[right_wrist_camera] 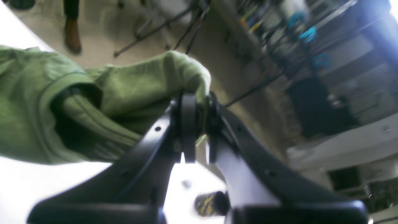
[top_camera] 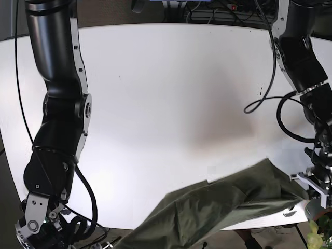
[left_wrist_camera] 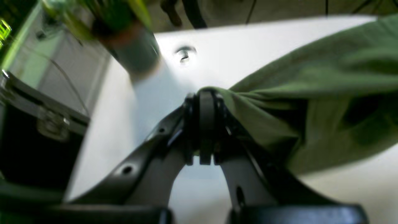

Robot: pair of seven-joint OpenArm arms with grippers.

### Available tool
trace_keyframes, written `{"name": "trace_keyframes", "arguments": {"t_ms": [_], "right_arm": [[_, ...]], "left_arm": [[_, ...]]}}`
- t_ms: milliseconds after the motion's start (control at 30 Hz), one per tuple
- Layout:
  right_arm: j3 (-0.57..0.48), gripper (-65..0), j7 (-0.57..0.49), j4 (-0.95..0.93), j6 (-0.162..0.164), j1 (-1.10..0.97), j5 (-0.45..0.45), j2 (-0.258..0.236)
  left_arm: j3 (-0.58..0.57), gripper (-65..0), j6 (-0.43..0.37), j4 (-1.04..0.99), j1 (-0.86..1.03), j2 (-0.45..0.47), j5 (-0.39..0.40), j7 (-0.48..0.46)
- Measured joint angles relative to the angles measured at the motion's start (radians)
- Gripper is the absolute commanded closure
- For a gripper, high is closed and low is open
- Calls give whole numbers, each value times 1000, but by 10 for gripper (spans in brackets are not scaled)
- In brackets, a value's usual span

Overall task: Fold the T-shirt properly
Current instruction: 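Stretch the green T-shirt between both grippers and lay it on the table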

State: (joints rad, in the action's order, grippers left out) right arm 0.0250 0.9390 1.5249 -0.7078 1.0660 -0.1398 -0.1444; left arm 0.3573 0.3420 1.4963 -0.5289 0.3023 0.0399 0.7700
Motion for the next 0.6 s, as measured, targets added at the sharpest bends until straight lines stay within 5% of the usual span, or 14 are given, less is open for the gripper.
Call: {"name": "trace_keyframes", "arguments": {"t_ms": [433, 600], "right_arm": [[151, 0, 8, 4, 2, -248, -6, -35], [230, 0, 7, 2, 2, -403, 108, -29]], "left_arm": [[26, -1, 21, 0, 60, 67, 11, 5], [119, -1, 25, -2, 164, 71, -4, 8]]}}
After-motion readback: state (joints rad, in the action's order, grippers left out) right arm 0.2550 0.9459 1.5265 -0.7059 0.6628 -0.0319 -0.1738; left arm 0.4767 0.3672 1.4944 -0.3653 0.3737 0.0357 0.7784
